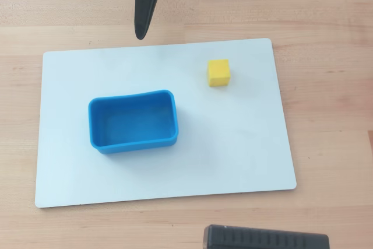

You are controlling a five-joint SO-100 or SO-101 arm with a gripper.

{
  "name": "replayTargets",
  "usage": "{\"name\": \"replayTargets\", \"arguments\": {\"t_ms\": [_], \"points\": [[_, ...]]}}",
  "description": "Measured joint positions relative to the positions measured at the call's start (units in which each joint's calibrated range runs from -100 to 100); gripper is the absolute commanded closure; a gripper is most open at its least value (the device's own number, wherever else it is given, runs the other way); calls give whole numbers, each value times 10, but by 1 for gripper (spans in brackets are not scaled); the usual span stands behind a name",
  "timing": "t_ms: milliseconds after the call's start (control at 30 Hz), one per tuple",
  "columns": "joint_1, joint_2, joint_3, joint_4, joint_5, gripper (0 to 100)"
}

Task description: Pick up yellow cube and drop it in the blue rectangular bin

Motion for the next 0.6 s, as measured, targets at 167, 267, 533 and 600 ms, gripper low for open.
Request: {"name": "replayTargets", "arguments": {"t_ms": [167, 267, 533, 600], "points": [[0, 0, 4, -8, 0, 100], [0, 0, 4, -10, 0, 100], [-2, 0, 4, -6, 1, 100], [-16, 0, 4, 6, 4, 100]]}}
